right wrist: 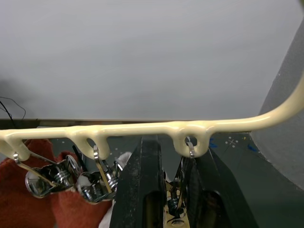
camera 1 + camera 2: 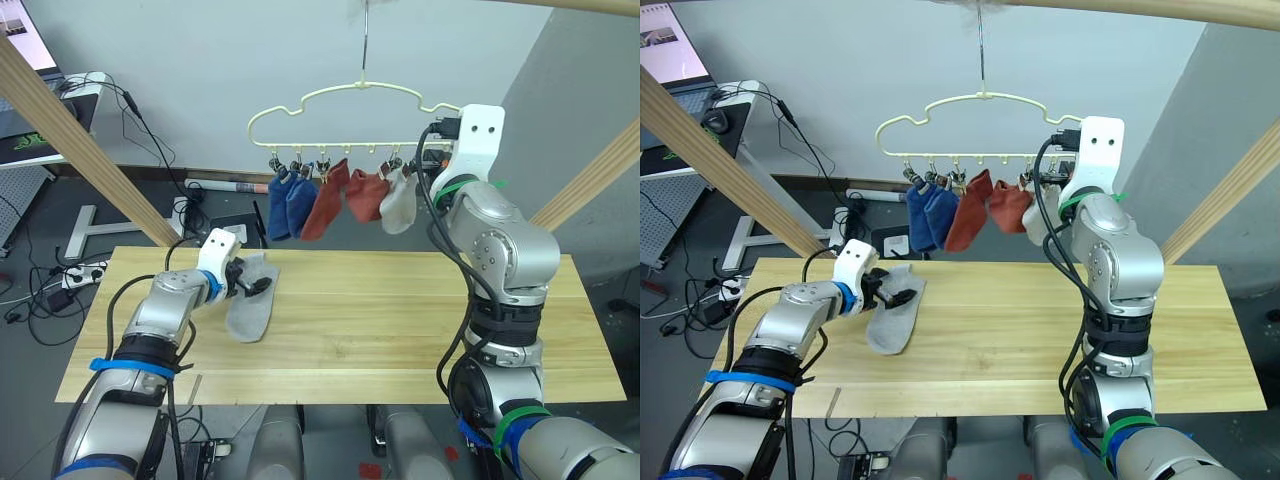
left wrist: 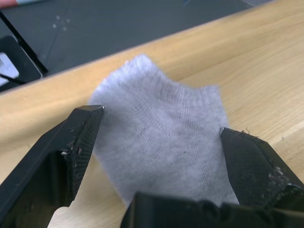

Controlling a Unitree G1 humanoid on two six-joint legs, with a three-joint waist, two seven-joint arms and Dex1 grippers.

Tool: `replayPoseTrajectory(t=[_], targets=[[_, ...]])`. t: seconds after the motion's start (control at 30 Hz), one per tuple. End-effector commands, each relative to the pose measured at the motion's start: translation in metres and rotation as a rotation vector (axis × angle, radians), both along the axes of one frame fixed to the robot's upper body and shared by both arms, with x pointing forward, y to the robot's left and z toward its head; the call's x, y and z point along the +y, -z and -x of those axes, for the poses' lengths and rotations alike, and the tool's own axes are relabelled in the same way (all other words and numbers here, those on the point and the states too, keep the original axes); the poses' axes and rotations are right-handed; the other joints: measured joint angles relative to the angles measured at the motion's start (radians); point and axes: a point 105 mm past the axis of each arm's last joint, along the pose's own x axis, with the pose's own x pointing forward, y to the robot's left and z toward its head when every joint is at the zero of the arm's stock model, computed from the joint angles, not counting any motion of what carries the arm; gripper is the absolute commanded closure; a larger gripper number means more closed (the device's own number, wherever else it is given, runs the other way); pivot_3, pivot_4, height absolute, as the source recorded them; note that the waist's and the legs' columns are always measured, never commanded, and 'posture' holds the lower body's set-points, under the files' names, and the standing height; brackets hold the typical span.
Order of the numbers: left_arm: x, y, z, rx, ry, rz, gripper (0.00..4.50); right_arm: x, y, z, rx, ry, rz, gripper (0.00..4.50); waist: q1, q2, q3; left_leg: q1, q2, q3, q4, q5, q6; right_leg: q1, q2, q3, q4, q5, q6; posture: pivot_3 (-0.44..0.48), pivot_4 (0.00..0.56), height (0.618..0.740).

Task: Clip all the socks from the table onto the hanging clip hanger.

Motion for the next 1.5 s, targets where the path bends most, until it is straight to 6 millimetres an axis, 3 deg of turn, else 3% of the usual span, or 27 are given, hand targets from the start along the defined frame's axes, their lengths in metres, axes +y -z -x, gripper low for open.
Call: replayPoseTrajectory(t=[0.03,0.2,0.3,0.57,0.73,0.93,1.17,1.5], targets=[[0.006,0.008,-0.001,0.049,-0.040,-0.016,0.00,-0.001,-0.017,0.007,-0.068,-0.002,-0.011,4.01,0.000,0.000,0.000,0.000,0.000,0.000,0.000,0.000,0.000,0.000,0.000,0.000,0.000,0.000,0.000,0.051,0.286,0.740],[0.003,0.016,0.003,0.077,0.002,-0.057,0.00,-0.003,-0.019,0.009,-0.069,0.003,-0.009,4.01,-0.001,0.000,0.000,0.001,0.000,0.000,0.000,0.000,0.000,0.000,0.000,0.000,0.001,0.000,0.000,0.039,0.288,0.740],[0.004,0.019,0.004,0.085,0.002,-0.062,0.61,-0.003,-0.019,0.009,-0.069,0.004,-0.008,4.04,-0.001,0.000,0.000,0.001,0.000,0.000,0.000,0.000,0.000,0.000,0.000,0.000,0.001,0.000,0.000,0.039,0.288,0.740],[0.003,0.018,0.007,0.086,0.010,-0.039,2.93,-0.002,-0.019,0.009,-0.065,-0.001,-0.010,4.04,-0.002,0.000,0.000,0.001,0.000,0.000,0.000,0.000,0.000,0.000,0.000,0.000,0.001,0.000,0.000,0.041,0.288,0.740],[-0.008,0.013,0.011,0.103,0.050,0.037,4.42,-0.002,-0.018,0.009,-0.063,-0.005,-0.011,4.04,-0.003,0.000,0.000,0.001,0.000,0.000,0.000,0.000,0.000,0.000,0.000,0.000,0.001,0.000,0.000,0.040,0.287,0.740],[-0.071,-0.026,0.029,0.089,0.284,0.306,4.42,0.000,-0.019,0.009,-0.055,-0.019,-0.026,4.04,-0.001,0.000,0.000,0.000,0.000,0.000,0.000,0.000,0.000,0.000,0.000,0.000,0.000,0.000,0.000,0.037,0.284,0.740],[-0.144,-0.071,0.036,0.036,0.473,0.428,4.42,0.003,-0.021,0.009,-0.036,-0.034,-0.073,4.04,-0.002,0.000,0.000,0.000,0.000,-0.001,0.001,0.000,0.000,0.000,0.000,0.000,0.000,0.000,0.000,0.018,0.280,0.740],[-0.211,-0.108,0.029,-0.059,0.579,0.520,4.42,0.008,-0.032,0.009,-0.035,-0.060,-0.104,4.04,-0.007,0.000,0.000,0.000,0.000,0.000,0.000,0.000,0.000,0.000,0.000,0.000,0.000,0.000,0.000,-0.004,0.268,0.740]])
